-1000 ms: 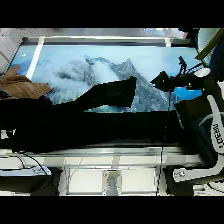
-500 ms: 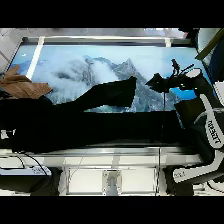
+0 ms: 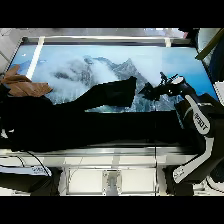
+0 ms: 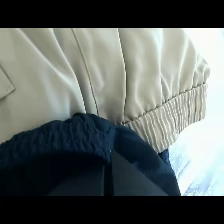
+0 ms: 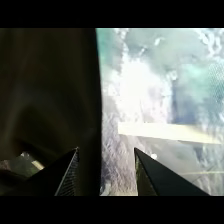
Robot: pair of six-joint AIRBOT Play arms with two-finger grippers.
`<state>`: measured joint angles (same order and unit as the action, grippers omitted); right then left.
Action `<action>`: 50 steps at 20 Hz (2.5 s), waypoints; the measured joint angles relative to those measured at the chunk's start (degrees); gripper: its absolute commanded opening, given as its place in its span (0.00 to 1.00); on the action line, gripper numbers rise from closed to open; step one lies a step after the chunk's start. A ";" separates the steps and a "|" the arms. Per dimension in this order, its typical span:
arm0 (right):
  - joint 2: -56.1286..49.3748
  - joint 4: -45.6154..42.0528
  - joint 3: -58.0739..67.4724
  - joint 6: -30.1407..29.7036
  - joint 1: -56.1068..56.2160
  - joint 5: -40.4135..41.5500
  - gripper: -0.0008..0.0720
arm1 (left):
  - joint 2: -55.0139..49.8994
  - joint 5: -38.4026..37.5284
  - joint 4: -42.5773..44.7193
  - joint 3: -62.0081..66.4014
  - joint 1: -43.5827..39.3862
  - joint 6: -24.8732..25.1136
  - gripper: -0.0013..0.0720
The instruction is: Fold the clothes and pants, and hang the long-sleeved shirts on hangers.
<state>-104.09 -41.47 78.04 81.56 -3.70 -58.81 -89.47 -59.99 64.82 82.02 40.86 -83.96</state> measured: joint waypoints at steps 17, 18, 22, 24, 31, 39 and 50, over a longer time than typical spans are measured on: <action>-7.32 1.25 6.64 1.40 7.45 1.68 0.02 | -0.04 1.75 -0.44 0.00 -0.04 1.05 0.04; -7.39 1.55 6.99 1.40 7.76 1.55 0.02 | -0.04 1.75 -0.46 0.00 -0.04 1.05 0.04; -6.27 0.81 11.85 0.46 6.62 -3.50 0.02 | 1.49 1.70 -0.57 0.13 -0.04 2.10 0.04; -4.17 -1.99 15.45 0.37 4.70 -8.46 0.02 | 3.67 1.75 -0.59 0.26 -0.04 2.99 0.04; 11.93 -17.68 24.98 4.44 -0.70 -23.06 0.02 | 11.63 2.19 -1.18 0.35 -0.15 4.55 0.04; 12.83 -30.84 17.62 6.32 1.84 -22.88 0.67 | 7.87 4.57 -4.04 0.31 -4.61 4.72 0.03; 10.75 -33.27 11.32 8.26 -0.76 -13.77 0.67 | 4.72 9.53 -4.46 0.31 -6.21 2.99 0.04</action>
<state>-93.34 -74.74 89.36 89.82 -4.47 -72.58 -84.75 -50.46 60.36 82.32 34.65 -80.97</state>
